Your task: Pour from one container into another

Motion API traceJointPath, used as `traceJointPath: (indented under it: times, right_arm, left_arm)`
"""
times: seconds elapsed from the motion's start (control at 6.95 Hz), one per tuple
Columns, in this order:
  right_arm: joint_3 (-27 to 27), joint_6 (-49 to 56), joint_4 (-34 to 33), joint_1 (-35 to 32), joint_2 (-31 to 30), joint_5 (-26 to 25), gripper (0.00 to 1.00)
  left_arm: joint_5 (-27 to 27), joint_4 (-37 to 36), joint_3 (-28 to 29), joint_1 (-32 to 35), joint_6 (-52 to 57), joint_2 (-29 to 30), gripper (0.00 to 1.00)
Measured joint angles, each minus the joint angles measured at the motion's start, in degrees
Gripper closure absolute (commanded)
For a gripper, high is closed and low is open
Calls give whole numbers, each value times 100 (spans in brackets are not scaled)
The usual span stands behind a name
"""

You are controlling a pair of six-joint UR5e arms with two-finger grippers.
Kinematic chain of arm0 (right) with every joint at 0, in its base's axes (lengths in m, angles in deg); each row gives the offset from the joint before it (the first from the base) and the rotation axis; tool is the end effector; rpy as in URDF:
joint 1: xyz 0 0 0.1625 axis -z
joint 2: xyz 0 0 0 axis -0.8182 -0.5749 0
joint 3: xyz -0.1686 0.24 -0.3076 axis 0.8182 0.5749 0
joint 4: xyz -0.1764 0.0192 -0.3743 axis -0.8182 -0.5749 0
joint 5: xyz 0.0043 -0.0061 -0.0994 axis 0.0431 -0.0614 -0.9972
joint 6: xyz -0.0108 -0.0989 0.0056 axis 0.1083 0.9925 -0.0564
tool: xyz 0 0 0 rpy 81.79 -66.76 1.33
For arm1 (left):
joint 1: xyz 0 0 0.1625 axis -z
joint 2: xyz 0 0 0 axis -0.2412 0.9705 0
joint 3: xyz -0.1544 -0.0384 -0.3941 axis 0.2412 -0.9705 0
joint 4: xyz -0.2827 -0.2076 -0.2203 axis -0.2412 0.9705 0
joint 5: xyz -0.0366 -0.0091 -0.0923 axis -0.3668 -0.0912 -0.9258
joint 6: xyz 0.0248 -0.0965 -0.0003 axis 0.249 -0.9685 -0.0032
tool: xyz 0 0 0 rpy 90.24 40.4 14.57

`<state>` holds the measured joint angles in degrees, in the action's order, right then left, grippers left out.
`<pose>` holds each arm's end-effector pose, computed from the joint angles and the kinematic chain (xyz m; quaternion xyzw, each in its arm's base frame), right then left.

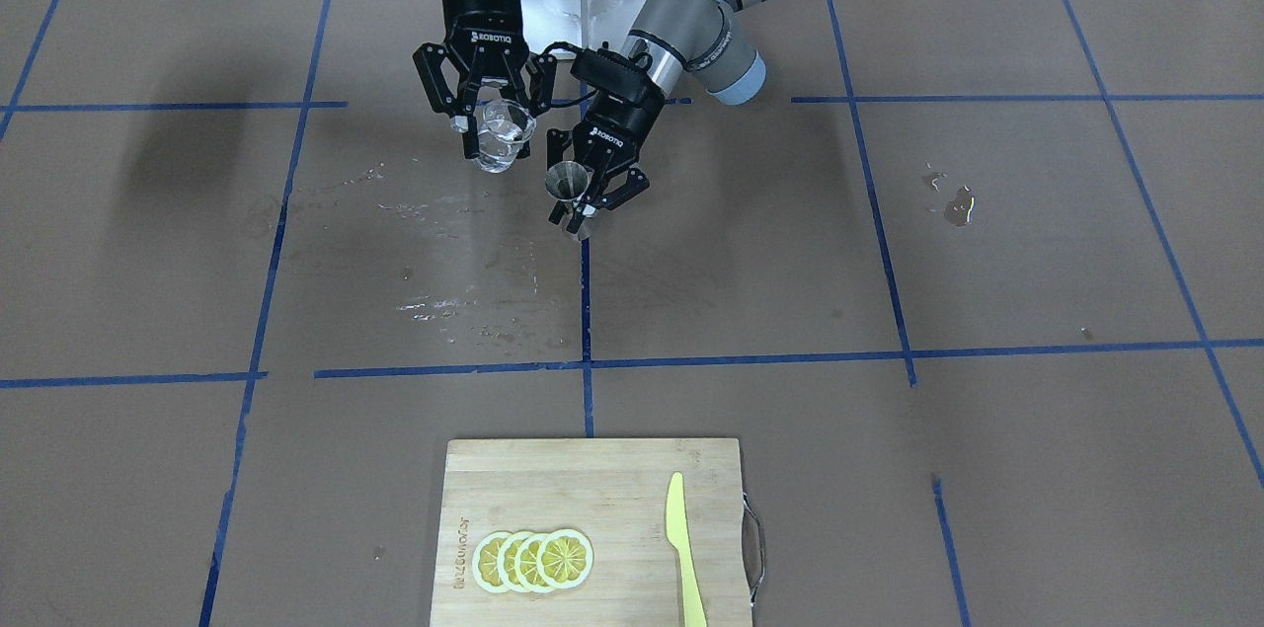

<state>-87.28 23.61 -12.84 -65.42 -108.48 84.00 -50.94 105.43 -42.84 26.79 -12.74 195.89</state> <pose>-0.4944 -0.3101 0.1735 0.5674 -0.1872 -0.0385 0.8010 0.6235 -0.3425 0.2273 0.5912 0.4402 0.0207 0.6755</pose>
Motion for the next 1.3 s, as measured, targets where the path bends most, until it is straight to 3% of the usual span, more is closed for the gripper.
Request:
traceJointPath:
  times: [0.72,1.3]
  right_arm:
    - [3,698,-590,-27,132,78,100]
    - [66,1366,-645,-59,128,1,100]
  left_arm:
    - [-111,-17,115,0,11,123,100]
    - [-198,-24,127,0,25,190,100]
